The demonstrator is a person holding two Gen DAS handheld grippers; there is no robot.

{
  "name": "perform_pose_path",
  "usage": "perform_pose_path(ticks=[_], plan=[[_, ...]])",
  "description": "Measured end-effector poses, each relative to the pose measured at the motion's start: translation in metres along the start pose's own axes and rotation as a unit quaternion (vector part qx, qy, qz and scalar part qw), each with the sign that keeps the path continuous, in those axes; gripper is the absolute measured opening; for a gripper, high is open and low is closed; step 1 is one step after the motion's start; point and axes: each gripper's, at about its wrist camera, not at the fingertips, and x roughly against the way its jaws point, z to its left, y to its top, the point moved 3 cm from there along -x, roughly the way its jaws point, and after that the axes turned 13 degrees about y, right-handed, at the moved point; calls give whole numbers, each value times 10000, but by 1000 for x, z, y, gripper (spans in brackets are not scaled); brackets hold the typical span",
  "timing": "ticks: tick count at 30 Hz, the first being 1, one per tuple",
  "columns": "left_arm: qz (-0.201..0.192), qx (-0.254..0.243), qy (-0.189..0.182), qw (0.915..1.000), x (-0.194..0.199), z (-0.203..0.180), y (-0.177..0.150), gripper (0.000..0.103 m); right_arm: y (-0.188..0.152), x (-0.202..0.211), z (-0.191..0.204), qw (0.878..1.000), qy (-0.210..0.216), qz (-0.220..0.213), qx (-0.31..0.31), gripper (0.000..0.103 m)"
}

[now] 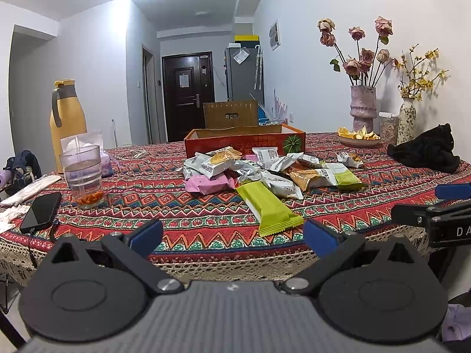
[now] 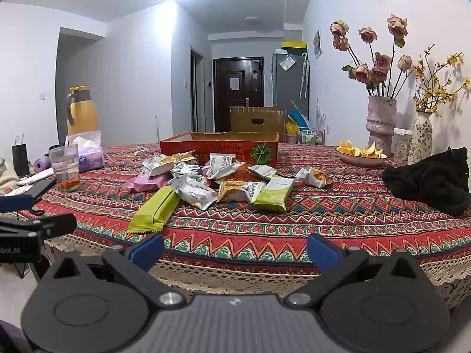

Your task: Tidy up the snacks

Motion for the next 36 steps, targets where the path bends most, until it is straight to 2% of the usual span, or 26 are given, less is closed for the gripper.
perform_pose_path(ticks=[17, 36], plan=[[-4, -2, 3, 10000, 0, 0, 0, 103, 0, 1, -2, 9999, 68, -25, -76, 103], [-18, -10, 12, 10000, 1, 0, 0, 103, 1, 0, -3, 10000, -77, -40, -34, 103]])
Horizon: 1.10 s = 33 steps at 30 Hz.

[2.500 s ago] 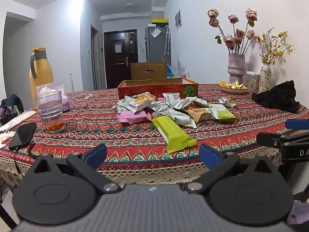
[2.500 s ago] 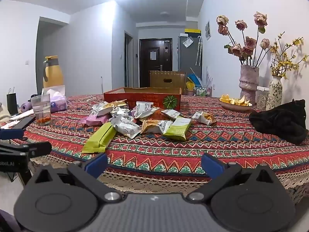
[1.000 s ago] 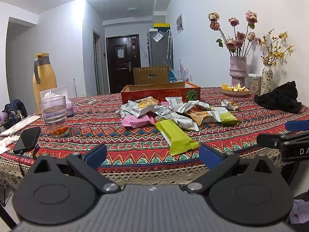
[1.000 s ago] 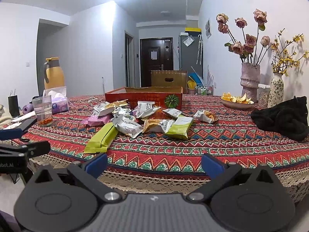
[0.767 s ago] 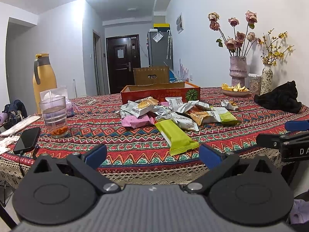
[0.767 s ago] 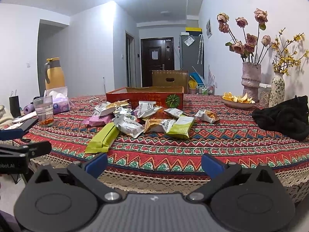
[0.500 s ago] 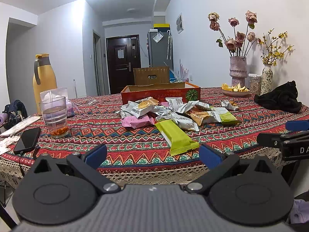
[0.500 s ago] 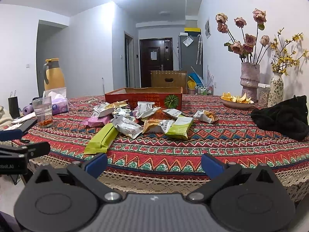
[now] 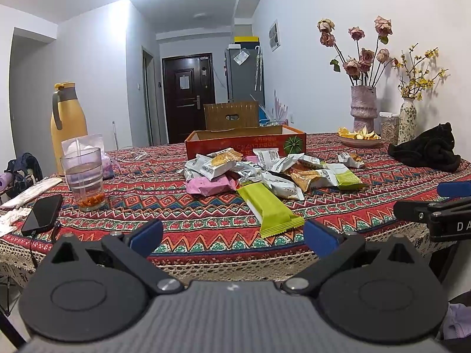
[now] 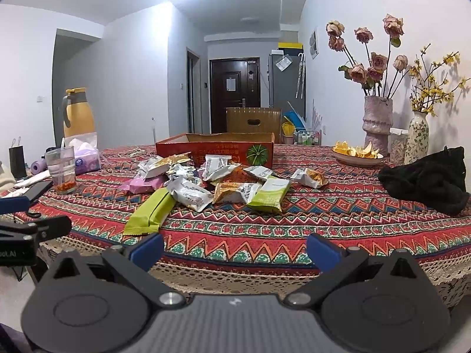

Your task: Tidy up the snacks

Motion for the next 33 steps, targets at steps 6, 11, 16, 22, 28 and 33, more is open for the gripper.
perform_pose_path(ticks=[6, 11, 16, 22, 28, 33], plan=[[-2, -5, -1, 10000, 0, 0, 1, 103, 1, 1, 0, 10000, -15, -22, 14, 103], [7, -10, -9, 10000, 0, 1, 1, 103, 1, 1, 0, 10000, -35, -19, 35, 103], [22, -15, -11, 10000, -2, 1, 2, 103, 3, 0, -1, 10000, 12, -43, 46, 103], [168, -14, 65, 9998, -15, 2, 0, 103, 5, -10, -9, 9999, 42, -39, -109, 103], [389, -16, 226, 9990, -39, 1, -1, 103, 6, -26, -16, 9999, 11, 22, -146, 103], [569, 4, 241, 9981, -66, 0, 8, 103, 12, -47, -31, 9997, -69, 75, -244, 103]])
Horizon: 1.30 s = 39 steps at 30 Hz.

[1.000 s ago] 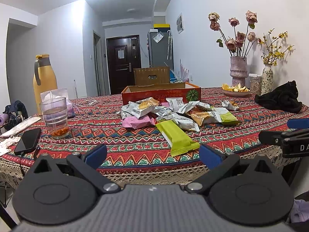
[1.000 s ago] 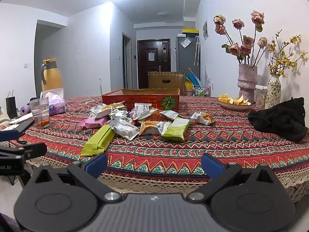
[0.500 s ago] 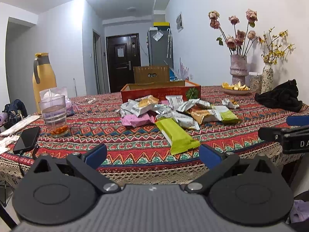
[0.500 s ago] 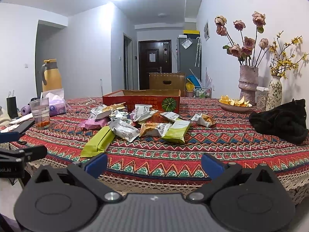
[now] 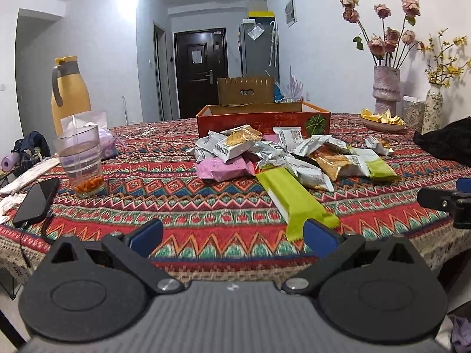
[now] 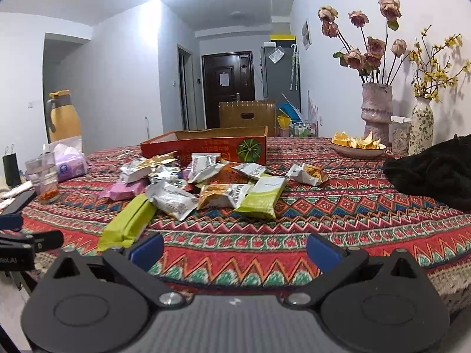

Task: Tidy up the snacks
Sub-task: 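Grasp a white snack packet with the left tool while the right tool grasps an orange-windowed packet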

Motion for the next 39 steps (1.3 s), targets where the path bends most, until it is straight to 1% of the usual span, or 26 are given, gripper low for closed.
perform_pose_path(ticks=[4, 7, 9, 11, 13, 15, 16, 17, 19, 20, 21, 23, 26, 27, 28, 29, 31, 33, 35, 36, 37, 38, 39], plan=[[-6, -9, -110, 9999, -20, -8, 17, 103, 11, -20, -11, 9999, -153, -23, 71, 103], [-59, -71, -357, 9993, -35, -22, 33, 103, 22, -38, -20, 9996, -64, -36, 258, 103], [-65, -199, -494, 9986, -45, -35, 41, 103, 29, -51, -27, 9996, 16, 118, 272, 103], [-38, -338, -637, 9974, -55, -50, 47, 99, 36, -65, -35, 9994, 51, 289, 171, 103], [-4, -472, -762, 9960, -65, -63, 52, 90, 42, -77, -42, 9992, -7, 375, 107, 102], [13, -701, -901, 9935, -73, -75, 55, 88, 50, -88, -45, 9987, 69, 403, 289, 96], [35, -864, -955, 9917, -78, -82, 56, 88, 53, -93, -45, 9980, 139, 429, 454, 89], [46, -1036, -1008, 9895, -83, -89, 58, 88, 56, -101, -45, 9964, 224, 526, 629, 86], [52, -1311, -1157, 9846, -93, -101, 61, 88, 60, -116, -46, 9916, 488, 809, 881, 83], [81, -1433, -1215, 9822, -98, -104, 62, 88, 62, -124, -47, 9882, 670, 958, 985, 79], [122, -1571, -1265, 9794, -105, -110, 62, 88, 63, -129, -48, 9855, 791, 1058, 1060, 77], [243, -1827, -1318, 9740, -118, -119, 63, 88, 64, -142, -49, 9796, 960, 1236, 1263, 76], [422, -2021, -1394, 9685, -137, -128, 65, 88, 64, -161, -50, 9696, 1107, 1506, 1578, 76], [476, -2060, -1451, 9666, -143, -129, 66, 83, 64, -166, -49, 9666, 1172, 1550, 1672, 76], [545, -2088, -1494, 9649, -148, -129, 66, 68, 65, -169, -49, 9643, 1226, 1572, 1741, 76], [669, -2082, -1574, 9630, -154, -129, 66, 61, 66, -173, -48, 9615, 1295, 1594, 1828, 76], [806, -1974, -1743, 9613, -160, -126, 69, 56, 68, -180, -46, 9540, 1430, 1633, 2067, 76], [851, -1946, -1808, 9603, -161, -124, 70, 52, 69, -188, -43, 9446, 1648, 1723, 2257, 76], [839, -1869, -1764, 9628, -158, -124, 70, 49, 69, -197, -43, 9380, 1850, 1858, 2268, 76], [801, -1823, -1691, 9653, -157, -123, 71, 45, 70, -201, -43, 9380, 1916, 1878, 2197, 75], [719, -1779, -1563, 9689, -154, -122, 72, 41, 70, -202, -44, 9392, 1964, 1898, 2082, 63], [669, -1725, -1474, 9716, -152, -121, 73, 39, 72, -204, -45, 9411, 2049, 1928, 1872, 49], [645, -1605, -1439, 9744, -149, -117, 75, 35, 72, -205, -47, 9429, 2134, 1965, 1639, 48]])
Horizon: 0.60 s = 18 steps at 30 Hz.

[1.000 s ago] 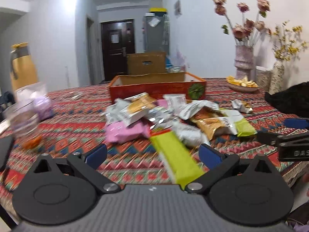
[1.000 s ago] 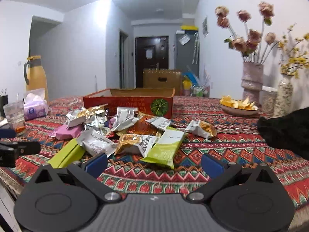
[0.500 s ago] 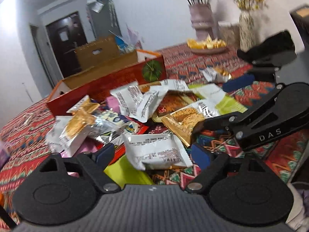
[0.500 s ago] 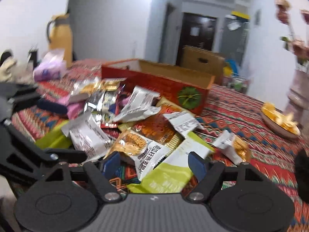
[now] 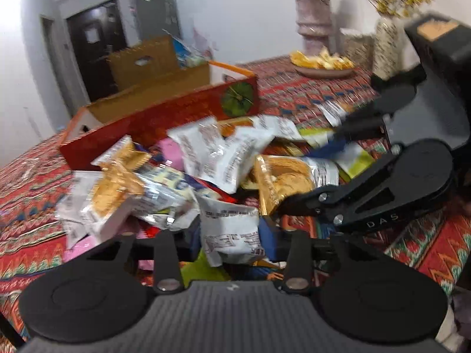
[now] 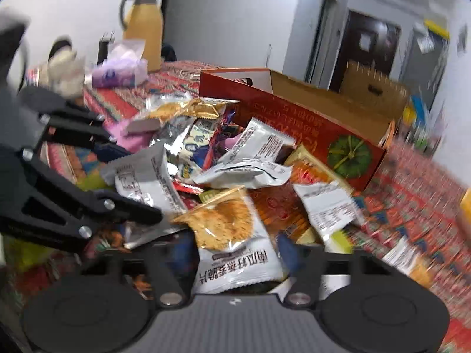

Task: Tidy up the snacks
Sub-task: 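Grasp a white snack packet with the left tool while the right tool grasps an orange-windowed packet, then carry both held packets up and over the open cardboard box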

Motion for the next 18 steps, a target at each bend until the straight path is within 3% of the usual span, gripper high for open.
perform_pose_path(ticks=[1, 4, 8, 18], plan=[[-36, 127, -19, 9999, 4, 3, 1, 13, -1, 0, 0, 9999, 46, -46, -110, 47], [-135, 444, -8, 9989, 11, 15, 4, 8, -3, 3, 4, 9995, -117, -159, -233, 37], [-213, 794, 21, 9966, 22, 25, 6, 7, -1, 23, 7, 9949, -246, -634, -746, 36], [-760, 1217, 191, 9895, 65, 52, 23, 6, 5, 72, 25, 9845, -663, -1234, -1059, 36]])
